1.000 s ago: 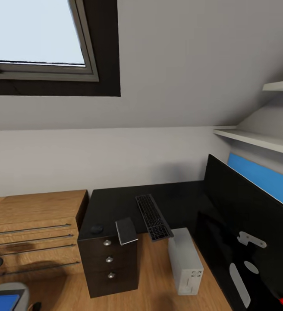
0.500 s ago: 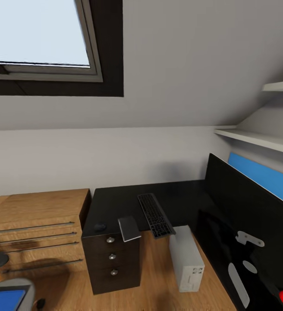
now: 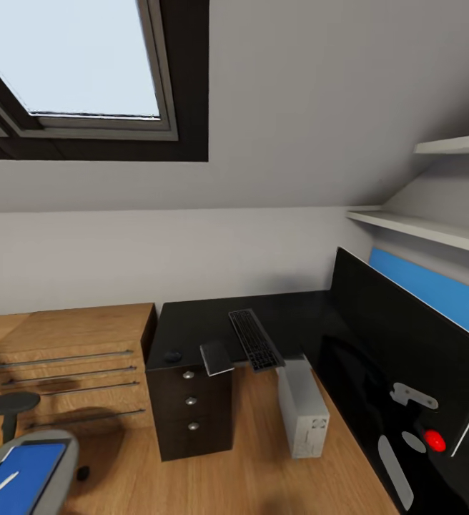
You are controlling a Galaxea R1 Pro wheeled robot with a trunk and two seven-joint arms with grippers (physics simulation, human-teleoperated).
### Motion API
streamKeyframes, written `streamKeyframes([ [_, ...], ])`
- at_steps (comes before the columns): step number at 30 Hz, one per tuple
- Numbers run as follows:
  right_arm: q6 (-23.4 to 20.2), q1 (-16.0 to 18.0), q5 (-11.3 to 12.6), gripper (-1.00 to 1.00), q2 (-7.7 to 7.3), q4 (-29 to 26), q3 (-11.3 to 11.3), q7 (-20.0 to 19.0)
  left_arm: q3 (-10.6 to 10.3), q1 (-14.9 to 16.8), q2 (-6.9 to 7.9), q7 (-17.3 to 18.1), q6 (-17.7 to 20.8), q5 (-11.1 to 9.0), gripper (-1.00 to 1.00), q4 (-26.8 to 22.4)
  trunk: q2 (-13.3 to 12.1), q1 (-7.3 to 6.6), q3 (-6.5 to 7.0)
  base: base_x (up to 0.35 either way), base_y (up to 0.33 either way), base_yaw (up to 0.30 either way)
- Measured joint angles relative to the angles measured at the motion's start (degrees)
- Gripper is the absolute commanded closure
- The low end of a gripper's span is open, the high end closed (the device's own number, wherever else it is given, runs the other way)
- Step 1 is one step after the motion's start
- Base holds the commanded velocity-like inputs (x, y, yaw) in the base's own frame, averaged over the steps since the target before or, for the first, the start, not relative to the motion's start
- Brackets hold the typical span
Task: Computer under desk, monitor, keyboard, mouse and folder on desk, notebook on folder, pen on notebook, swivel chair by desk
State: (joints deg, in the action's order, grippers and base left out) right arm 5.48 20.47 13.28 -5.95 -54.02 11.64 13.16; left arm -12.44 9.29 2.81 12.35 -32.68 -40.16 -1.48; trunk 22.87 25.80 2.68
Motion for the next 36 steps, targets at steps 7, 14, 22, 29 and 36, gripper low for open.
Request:
streamKeyframes([
  [7, 0.0, 0.0, -0.1, -1.00, 0.00, 0.1, -0.1, 0.0, 0.0, 0.0, 0.00, 0.0, 0.0, 0.0, -1.00, 0.0, 0.0, -0.01, 0.00, -0.300, 0.000, 0.000],
  [14, 0.0, 0.0, 0.0, -1.00, 0.00, 0.3, -0.1, 0.0, 0.0, 0.0, 0.00, 0.0, 0.0, 0.0, -1.00, 0.0, 0.0, -0.03, 0.00, -0.077, 0.000, 0.000],
  [22, -0.1, 0.0, 0.0, -1.00, 0.00, 0.4, -0.1, 0.0, 0.0, 0.0, 0.00, -0.1, 0.0, -0.1, -1.00, 0.0, 0.0, -0.04, 0.06, -0.008, 0.000, -0.054],
  [29, -0.1, 0.0, 0.0, -1.00, -0.01, 0.4, -0.1, 0.1, 0.0, 0.0, 0.00, -0.1, 0.1, -0.1, -1.00, 0.0, 0.0, -0.04, 0.33, -0.001, 0.000, -0.179],
  [36, -0.1, 0.0, 0.1, -1.00, -0.01, 0.4, -0.1, 0.1, 0.0, 0.0, -0.01, -0.1, 0.1, -0.1, -1.00, 0.0, 0.0, -0.04, 0.65, 0.000, 0.000, -0.203],
])
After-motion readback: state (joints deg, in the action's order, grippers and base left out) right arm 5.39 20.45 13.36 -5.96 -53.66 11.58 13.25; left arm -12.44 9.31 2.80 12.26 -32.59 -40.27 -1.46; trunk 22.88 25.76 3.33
